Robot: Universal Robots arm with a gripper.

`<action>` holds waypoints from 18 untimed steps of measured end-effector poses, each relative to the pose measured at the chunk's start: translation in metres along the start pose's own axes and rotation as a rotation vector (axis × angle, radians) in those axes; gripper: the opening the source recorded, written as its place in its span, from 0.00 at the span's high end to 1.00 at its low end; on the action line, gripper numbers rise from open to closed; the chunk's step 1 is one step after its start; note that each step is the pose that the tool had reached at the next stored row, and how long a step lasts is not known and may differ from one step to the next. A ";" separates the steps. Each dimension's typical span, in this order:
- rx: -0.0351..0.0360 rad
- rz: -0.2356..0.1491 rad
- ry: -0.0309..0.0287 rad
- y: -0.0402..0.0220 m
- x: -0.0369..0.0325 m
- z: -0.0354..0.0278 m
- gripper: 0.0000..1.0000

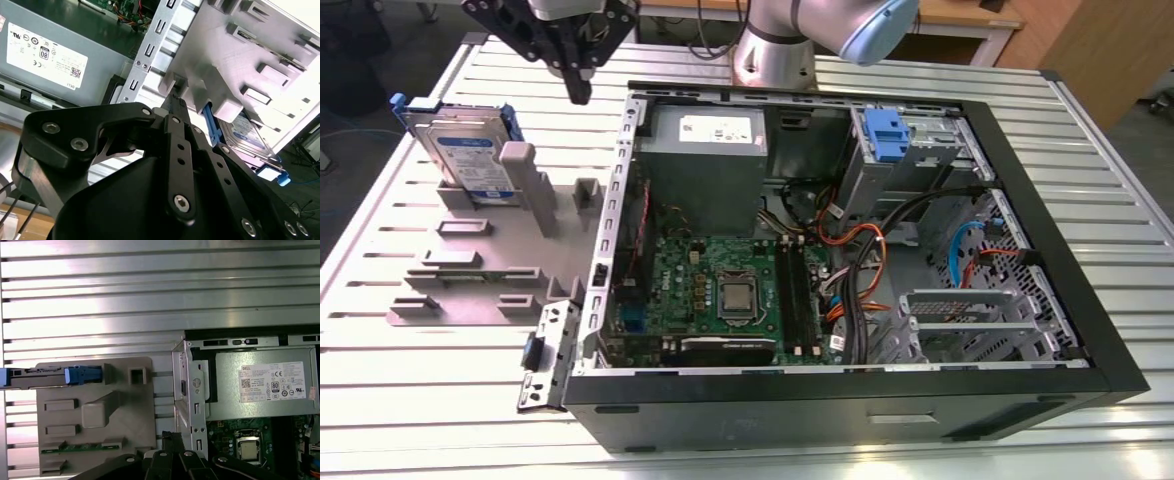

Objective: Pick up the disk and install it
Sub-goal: 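Reach for the disk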

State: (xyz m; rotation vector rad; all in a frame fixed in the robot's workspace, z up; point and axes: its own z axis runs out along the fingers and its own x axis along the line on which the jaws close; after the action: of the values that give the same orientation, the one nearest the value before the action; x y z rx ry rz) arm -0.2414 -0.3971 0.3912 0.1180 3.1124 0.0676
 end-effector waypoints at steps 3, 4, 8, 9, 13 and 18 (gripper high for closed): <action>0.0000 0.000 0.0001 -0.0001 0.0009 0.0000 0.89; 0.0000 0.000 0.0000 -0.0001 0.0012 0.0000 0.89; 0.0001 0.000 0.0001 -0.0002 0.0025 -0.0001 0.89; 0.0000 0.000 0.0000 -0.0002 0.0027 -0.0001 0.89; 0.0000 0.000 0.0000 -0.0003 0.0038 -0.0001 0.89; 0.0000 0.000 0.0000 -0.0004 0.0050 -0.0001 0.89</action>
State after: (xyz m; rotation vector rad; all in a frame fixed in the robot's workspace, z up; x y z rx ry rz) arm -0.2464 -0.3971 0.3911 0.1179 3.1125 0.0676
